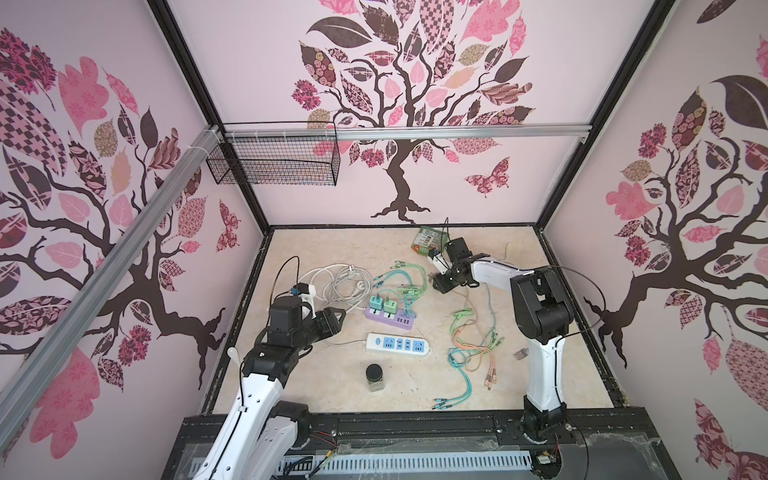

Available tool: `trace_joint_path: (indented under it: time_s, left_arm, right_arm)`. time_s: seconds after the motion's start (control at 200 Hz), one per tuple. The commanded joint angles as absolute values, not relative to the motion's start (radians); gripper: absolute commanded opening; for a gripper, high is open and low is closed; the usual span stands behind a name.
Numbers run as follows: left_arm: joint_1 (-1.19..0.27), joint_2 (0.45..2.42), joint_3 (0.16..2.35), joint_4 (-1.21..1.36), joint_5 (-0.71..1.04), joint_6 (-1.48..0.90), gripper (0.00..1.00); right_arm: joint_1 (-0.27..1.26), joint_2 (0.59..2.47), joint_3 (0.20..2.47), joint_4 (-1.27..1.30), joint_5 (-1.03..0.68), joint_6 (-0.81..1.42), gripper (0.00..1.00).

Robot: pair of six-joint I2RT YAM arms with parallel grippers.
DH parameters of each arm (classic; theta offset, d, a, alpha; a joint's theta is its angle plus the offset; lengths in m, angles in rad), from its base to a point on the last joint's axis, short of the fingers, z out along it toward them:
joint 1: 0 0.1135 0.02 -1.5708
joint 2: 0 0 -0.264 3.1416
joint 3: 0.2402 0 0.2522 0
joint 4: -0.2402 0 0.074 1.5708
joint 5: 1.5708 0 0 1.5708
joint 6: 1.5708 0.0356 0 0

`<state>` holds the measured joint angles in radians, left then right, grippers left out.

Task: Insert the plug
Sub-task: 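Lower the right gripper onto the pink charger and close on it, then lift the pink charger with the right gripper while the left gripper rises toward it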

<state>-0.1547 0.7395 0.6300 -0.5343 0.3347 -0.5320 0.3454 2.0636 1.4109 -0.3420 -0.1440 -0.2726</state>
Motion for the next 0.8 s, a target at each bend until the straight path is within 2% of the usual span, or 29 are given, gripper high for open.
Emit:
trace_joint_path:
  time_s: [0.0,0.275,0.795]
  left_arm:
    - [-0.149,0.752,0.695,-0.53,0.378,-0.533,0.59]
    - [-0.148,0.767,0.74,-0.457,0.511,-0.543,0.72]
    - [-0.19,0.938,0.899,-0.385,0.769,-0.567,0.73]
  right_arm:
    - [0.351,1.898,1.376,-0.343,-0.134,-0.214,0.33]
    - [0.388,1.692,1.346,-0.391,-0.067,-0.201,0.32]
    - [0.556,1.423,1.296,-0.434,-0.088,-0.225,0.34]
